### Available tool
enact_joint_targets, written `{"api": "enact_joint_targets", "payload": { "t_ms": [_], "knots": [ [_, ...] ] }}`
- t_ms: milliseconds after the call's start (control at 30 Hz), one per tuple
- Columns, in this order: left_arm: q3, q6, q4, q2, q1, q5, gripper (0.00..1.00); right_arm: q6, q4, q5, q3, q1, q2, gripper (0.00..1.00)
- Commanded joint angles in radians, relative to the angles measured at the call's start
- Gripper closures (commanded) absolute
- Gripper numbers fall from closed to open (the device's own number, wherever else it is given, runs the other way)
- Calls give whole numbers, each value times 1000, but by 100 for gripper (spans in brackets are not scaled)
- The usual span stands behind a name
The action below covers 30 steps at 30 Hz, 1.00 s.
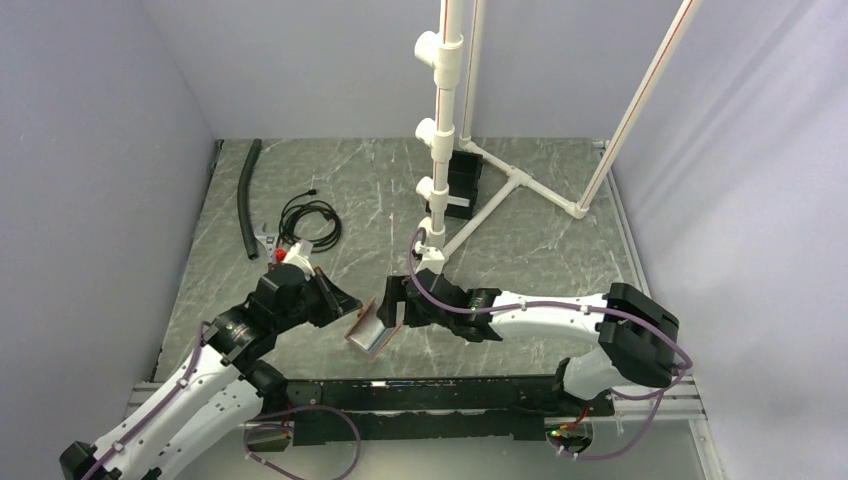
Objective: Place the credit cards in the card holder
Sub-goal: Open the card holder at the center of the board.
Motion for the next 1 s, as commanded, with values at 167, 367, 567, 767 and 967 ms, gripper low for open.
{"api": "enact_joint_targets", "payload": {
  "t_ms": [167, 367, 567, 767, 967],
  "knots": [
    [56, -61, -130, 44, -4, -114, 100, 32, 32, -89, -37, -2, 4, 23],
    [117, -77, -353, 159, 2, -380, 100, -10, 145, -263, -26, -39, 71, 40],
    [154, 8, -347, 372, 78, -382, 100, -9, 187, -352, 10, -39, 153, 42],
    [69, 61, -206, 436, 228, -205, 100, 22, 231, -405, 17, -60, 191, 32],
    [-8, -17, -199, 482, 250, -140, 100, 95, 276, -455, 9, -114, 222, 32]
  ]
}}
